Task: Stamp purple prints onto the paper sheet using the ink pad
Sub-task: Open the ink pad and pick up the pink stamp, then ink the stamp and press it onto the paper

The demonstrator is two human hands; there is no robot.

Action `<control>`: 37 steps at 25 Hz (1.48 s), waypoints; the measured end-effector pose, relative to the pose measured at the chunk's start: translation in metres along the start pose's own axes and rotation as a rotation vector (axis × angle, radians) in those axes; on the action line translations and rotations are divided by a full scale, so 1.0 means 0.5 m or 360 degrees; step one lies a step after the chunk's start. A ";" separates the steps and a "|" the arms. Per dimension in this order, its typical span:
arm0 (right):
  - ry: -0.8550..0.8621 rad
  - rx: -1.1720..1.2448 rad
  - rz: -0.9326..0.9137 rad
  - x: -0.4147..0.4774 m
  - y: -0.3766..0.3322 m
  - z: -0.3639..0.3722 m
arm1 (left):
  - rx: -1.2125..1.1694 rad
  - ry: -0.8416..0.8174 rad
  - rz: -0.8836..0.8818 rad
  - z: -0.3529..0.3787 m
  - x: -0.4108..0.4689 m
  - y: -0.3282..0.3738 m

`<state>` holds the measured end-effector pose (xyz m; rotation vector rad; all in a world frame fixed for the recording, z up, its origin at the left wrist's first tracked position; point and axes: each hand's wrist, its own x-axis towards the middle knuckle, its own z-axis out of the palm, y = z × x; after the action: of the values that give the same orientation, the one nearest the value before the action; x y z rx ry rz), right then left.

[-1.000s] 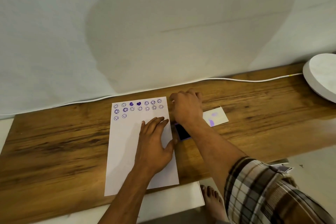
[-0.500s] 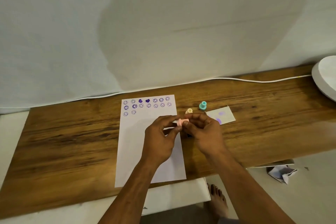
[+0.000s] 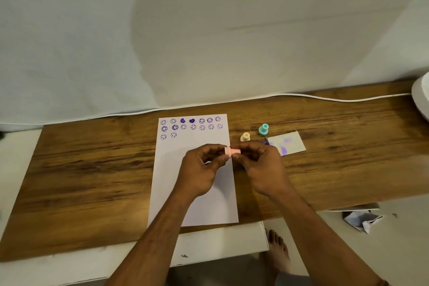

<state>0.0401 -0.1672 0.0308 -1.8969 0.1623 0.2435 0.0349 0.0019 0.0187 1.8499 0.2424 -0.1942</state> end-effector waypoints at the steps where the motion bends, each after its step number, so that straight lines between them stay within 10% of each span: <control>1: 0.0007 -0.0023 -0.0027 0.000 0.001 0.001 | -0.0024 -0.0002 -0.0005 0.001 0.000 -0.001; 16: 0.0440 -0.0566 -0.0436 0.027 -0.013 -0.074 | 0.0207 0.0391 -0.0008 -0.066 0.026 -0.046; 37: 0.0003 -0.1576 -0.0405 0.046 0.005 -0.004 | 0.0252 0.0421 0.0003 -0.101 0.033 -0.072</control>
<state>0.0621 -0.1698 0.0235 -2.8670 -0.2521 0.1537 0.0419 0.0614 -0.0041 2.0330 0.4181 0.0352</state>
